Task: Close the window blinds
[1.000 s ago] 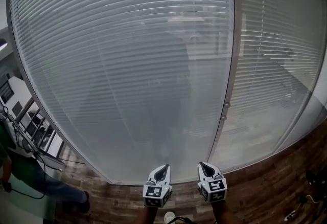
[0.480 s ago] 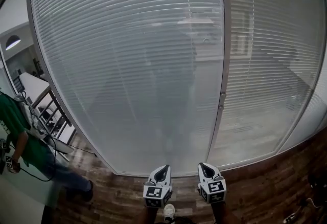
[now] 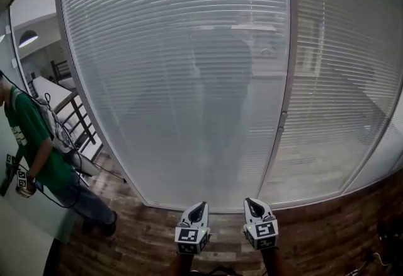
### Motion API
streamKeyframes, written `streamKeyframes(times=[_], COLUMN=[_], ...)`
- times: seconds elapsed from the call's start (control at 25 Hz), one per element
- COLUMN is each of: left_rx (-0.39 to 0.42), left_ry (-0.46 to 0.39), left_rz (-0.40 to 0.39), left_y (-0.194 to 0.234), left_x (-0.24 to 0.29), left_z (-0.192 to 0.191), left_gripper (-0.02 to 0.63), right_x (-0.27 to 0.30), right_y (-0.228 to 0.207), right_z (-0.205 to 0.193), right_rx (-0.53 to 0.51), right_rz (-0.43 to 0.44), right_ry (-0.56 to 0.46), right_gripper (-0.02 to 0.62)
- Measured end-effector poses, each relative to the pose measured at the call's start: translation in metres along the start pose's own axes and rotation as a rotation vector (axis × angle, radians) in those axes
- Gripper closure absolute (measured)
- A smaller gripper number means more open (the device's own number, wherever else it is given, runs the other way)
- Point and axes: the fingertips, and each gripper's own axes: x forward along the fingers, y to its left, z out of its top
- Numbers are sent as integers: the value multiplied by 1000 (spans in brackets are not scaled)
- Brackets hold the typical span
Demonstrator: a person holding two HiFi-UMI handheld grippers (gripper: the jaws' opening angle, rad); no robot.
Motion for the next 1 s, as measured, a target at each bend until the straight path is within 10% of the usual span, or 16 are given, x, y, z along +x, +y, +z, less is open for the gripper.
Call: streamKeyframes(times=[1.0], left_rx=[32], left_ry=[-47], left_rz=[15], left_y=[66], left_x=[-39], left_z=[28], left_gripper=[611], right_x=[1], right_y=[62], right_z=[27], right_rx=[-11], right_rz=[-105], right_ry=[-163], right_gripper=[594])
